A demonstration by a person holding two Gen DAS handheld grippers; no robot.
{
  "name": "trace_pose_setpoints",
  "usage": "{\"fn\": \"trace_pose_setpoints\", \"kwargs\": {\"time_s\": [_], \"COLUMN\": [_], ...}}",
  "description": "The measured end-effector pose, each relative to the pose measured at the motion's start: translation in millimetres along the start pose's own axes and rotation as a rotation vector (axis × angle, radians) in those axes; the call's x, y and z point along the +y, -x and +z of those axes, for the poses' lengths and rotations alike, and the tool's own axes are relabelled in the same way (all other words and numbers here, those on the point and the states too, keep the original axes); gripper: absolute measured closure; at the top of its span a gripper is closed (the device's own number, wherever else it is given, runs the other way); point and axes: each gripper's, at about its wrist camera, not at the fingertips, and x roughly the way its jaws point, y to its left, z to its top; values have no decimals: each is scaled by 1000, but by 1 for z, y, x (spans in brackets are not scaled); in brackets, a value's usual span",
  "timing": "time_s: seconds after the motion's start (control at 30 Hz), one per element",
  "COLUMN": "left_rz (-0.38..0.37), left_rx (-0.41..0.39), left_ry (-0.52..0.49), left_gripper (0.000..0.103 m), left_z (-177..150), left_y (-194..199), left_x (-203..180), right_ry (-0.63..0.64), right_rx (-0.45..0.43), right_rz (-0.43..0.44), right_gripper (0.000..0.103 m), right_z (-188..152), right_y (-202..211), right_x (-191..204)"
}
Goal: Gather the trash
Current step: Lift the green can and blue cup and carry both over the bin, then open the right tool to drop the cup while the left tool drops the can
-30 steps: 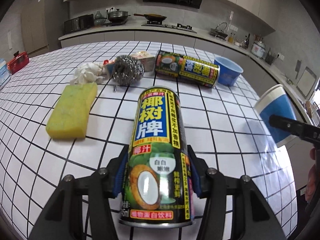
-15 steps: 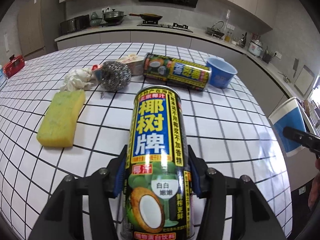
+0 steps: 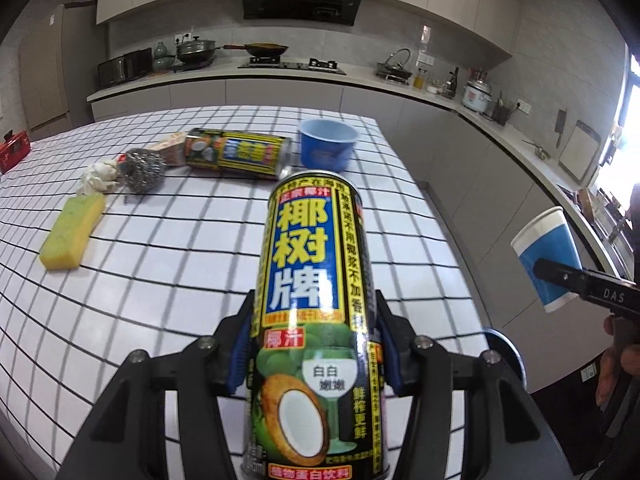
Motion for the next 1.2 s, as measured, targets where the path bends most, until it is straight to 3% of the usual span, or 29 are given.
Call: {"fn": "trace_pose_setpoints", "kwargs": {"time_s": [0.23,0.43,0.47,0.5,0.53,0.9,1.2], "left_rz": [-36,-51,-52,-53,-54,-91,-131], "left_rx": [12,14,16,17,19,32,127], "left_ry": [-36,-49,-49,-49,-51,-63,-73], "left_gripper": [49,49,49,49,49,49,49], "left_z": [-20,-32,-34,-36,-39,-66,-110], "left_y": [1,-1,-1,-2,-2,-15,-60], "left_x": [-58,-97,-101,-106,-111,-183,-249], "right_ry": [-50,-54,-34,-23,-24,-133,-175], "right_rx": [39,98,127,154,156,98,81], "right_rz": [-52,-46,-65,-103,-125,-131,-144], "right_gripper": [40,37,34,18,11,11,11], "right_z": [-29,-61,-66,-70,-75,-95,-108], "right_y": [9,6,0,-5,-6,25,42], "right_x": [-75,-109,-111,-114,-119,-181,-223]}}
